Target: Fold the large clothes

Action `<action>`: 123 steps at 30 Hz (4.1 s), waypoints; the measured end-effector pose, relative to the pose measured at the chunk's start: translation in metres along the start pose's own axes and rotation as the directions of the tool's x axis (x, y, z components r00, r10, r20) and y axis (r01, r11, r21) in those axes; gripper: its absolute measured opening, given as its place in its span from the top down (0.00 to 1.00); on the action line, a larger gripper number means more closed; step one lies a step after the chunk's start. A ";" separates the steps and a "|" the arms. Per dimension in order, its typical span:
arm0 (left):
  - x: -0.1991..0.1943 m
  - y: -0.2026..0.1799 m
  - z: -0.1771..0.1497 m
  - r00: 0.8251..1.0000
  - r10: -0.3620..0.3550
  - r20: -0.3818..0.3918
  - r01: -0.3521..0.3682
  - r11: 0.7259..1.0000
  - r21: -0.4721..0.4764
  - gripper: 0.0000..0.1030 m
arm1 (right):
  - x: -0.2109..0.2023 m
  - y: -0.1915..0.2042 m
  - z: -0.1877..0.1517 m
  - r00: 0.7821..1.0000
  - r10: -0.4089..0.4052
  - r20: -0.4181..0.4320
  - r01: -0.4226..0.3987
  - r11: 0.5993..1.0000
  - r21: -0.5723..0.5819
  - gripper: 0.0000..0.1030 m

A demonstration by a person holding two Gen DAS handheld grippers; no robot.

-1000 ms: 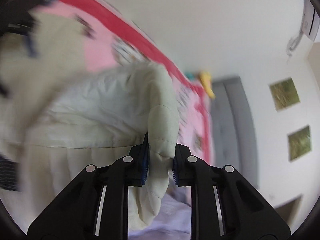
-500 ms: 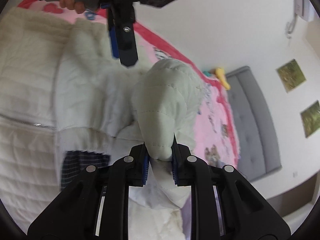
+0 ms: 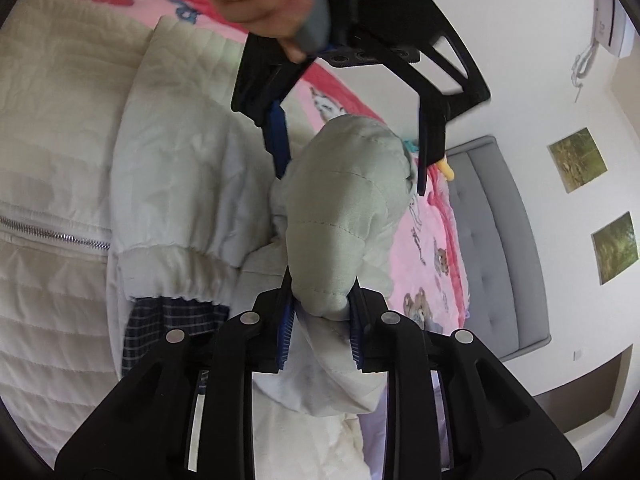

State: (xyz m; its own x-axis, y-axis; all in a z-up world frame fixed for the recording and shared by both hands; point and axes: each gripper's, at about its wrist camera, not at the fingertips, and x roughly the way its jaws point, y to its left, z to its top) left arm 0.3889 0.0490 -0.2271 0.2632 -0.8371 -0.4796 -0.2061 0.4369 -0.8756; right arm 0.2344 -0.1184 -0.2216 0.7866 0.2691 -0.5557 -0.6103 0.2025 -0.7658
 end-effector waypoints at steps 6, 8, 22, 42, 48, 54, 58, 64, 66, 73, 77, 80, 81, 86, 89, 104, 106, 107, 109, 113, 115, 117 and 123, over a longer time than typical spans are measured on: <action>0.017 0.007 0.007 0.999 0.010 0.040 -0.005 0.993 -0.119 0.76 | 0.018 0.015 -0.008 0.998 -0.012 -0.060 0.006 0.996 -0.089 0.81; 0.022 0.000 0.021 0.997 -0.040 0.071 0.050 0.989 -0.139 0.82 | 0.029 0.006 -0.009 0.996 -0.064 -0.058 0.054 0.985 -0.162 0.82; -0.005 -0.058 0.051 0.953 -0.231 0.194 0.219 0.972 0.084 0.84 | 0.049 -0.133 -0.004 0.967 -0.247 0.065 0.250 0.967 -0.045 0.84; -0.007 0.055 -0.054 0.994 -0.081 0.070 0.088 0.991 -0.097 0.79 | -0.011 -0.030 -0.012 0.961 0.252 0.110 -0.274 0.853 0.444 0.55; -0.013 0.022 -0.048 0.996 0.012 0.089 -0.016 0.999 0.040 0.61 | -0.010 -0.100 -0.027 0.973 0.191 0.132 -0.226 0.651 0.724 0.49; -0.020 -0.008 -0.049 0.986 0.088 0.139 -0.114 0.973 0.200 0.28 | 0.025 -0.079 -0.061 0.975 0.219 0.038 -0.145 0.498 0.855 0.45; -0.016 -0.010 -0.054 0.983 0.127 0.135 -0.160 0.948 0.275 0.28 | 0.041 -0.057 -0.077 0.954 0.300 0.010 -0.150 0.447 0.882 0.42; 0.009 -0.011 -0.077 0.973 0.185 0.136 -0.224 0.895 0.386 0.29 | 0.055 -0.018 -0.092 0.924 0.382 -0.016 -0.149 0.397 0.906 0.40; 0.019 0.005 -0.080 0.968 0.213 0.132 -0.249 0.874 0.416 0.29 | 0.057 -0.014 -0.089 0.928 0.371 -0.033 -0.135 0.415 0.900 0.39; -0.028 -0.069 -0.109 0.901 0.271 0.338 -0.429 0.453 0.781 0.09 | 0.044 -0.023 -0.082 0.942 0.334 -0.027 -0.119 0.411 0.904 0.31; -0.002 -0.094 -0.089 0.889 0.303 0.344 -0.423 0.252 0.871 0.05 | 0.020 -0.030 -0.071 0.977 0.213 -0.002 -0.106 0.497 0.861 0.14; 0.007 -0.087 -0.053 0.900 0.309 0.307 -0.402 0.315 0.860 0.05 | 0.007 -0.044 -0.066 0.987 0.148 0.069 -0.135 0.499 0.856 0.12; 0.008 -0.085 -0.047 0.903 0.308 0.301 -0.399 0.335 0.853 0.05 | 0.007 -0.051 -0.067 0.984 0.149 0.097 -0.157 0.471 0.868 0.12; 0.040 -0.051 -0.027 0.890 0.385 0.243 -0.409 0.444 0.797 0.05 | 0.021 -0.063 -0.078 0.982 0.163 0.092 -0.153 0.417 0.896 0.12; 0.051 -0.017 -0.039 0.879 0.439 0.184 -0.396 0.458 0.796 0.05 | 0.042 -0.054 -0.085 0.960 0.266 0.087 -0.187 0.378 0.907 0.13; 0.035 -0.005 -0.066 0.854 0.392 0.342 -0.487 0.373 0.790 0.05 | 0.036 -0.039 -0.079 0.957 0.281 0.073 -0.195 0.436 0.879 0.12; 0.021 -0.021 -0.066 0.866 0.369 0.337 -0.474 0.392 0.788 0.05 | 0.015 -0.056 -0.079 0.967 0.218 0.130 -0.216 0.435 0.874 0.12; 0.015 -0.029 -0.067 0.879 0.343 0.330 -0.455 0.401 0.795 0.05 | 0.008 -0.064 -0.080 0.969 0.193 0.153 -0.224 0.435 0.872 0.12; 0.002 -0.054 -0.068 0.904 0.263 0.337 -0.418 0.381 0.825 0.05 | -0.001 -0.083 -0.081 0.973 0.141 0.181 -0.226 0.445 0.867 0.07; 0.013 -0.086 -0.052 0.930 0.236 0.283 -0.353 0.355 0.866 0.05 | 0.016 -0.115 -0.077 0.981 0.086 0.172 -0.192 0.510 0.838 0.08; 0.030 -0.087 -0.039 0.925 0.277 0.260 -0.351 0.361 0.864 0.05 | 0.041 -0.127 -0.075 0.979 0.118 0.169 -0.206 0.517 0.831 0.08; 0.053 -0.079 -0.024 0.911 0.350 0.217 -0.350 0.382 0.856 0.05 | 0.062 -0.133 -0.076 0.971 0.146 0.188 -0.236 0.496 0.836 0.08; 0.075 -0.046 -0.017 0.888 0.419 0.188 -0.360 0.380 0.852 0.05 | 0.108 -0.107 -0.078 0.945 0.291 0.148 -0.285 0.512 0.810 0.08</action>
State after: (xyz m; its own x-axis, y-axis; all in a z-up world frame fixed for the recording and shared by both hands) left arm 0.4020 -0.0395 -0.2215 0.3249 -0.4983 -0.8038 0.6298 0.7481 -0.2091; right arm 0.3915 -0.1841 -0.2250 0.5517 0.4527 -0.7005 -0.6125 0.7900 0.0281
